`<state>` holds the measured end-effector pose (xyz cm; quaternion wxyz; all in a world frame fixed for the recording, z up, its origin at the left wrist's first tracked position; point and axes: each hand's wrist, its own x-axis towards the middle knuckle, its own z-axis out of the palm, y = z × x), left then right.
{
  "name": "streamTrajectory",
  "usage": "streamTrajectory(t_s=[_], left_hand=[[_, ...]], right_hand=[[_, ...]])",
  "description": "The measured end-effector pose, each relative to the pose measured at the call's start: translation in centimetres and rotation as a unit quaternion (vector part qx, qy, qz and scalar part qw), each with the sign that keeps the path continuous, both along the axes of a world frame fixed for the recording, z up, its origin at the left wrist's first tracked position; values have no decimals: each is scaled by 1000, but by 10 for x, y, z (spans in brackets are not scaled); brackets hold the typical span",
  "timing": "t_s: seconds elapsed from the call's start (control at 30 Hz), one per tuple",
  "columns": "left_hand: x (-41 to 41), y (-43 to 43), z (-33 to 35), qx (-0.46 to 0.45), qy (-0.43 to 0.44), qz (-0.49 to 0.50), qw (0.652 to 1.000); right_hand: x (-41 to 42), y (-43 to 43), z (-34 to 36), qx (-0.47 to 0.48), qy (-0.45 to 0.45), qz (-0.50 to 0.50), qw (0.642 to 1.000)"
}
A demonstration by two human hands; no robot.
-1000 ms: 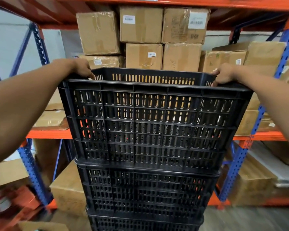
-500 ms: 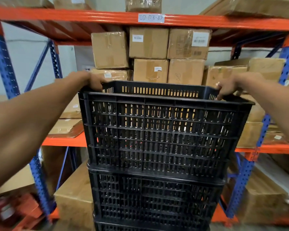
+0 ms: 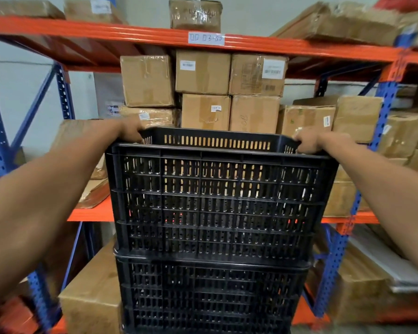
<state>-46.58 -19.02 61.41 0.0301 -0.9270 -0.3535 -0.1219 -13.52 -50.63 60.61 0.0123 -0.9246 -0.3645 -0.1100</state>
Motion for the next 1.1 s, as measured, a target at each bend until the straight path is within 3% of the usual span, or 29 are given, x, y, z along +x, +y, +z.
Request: streamTrajectory(t_s=[0.2,0.53,0.73,0.97,1.1], left_hand=[[10,1,2,-85,10,-13,996],[15,17,2,-167,21,-17,986],[17,32,1,-118,39,-4,992],[9,12,2,-137,36,-6,990],[0,2,12,-90,21,1,996]], right_hand=[[8,3,-1,36,46,11,998],[19,8,-4,9,162,23,986],[23,6,-6,5,128,24,991],[4,2,-6,21,130,17,991],[-13,-6,3,61,47,28,997]])
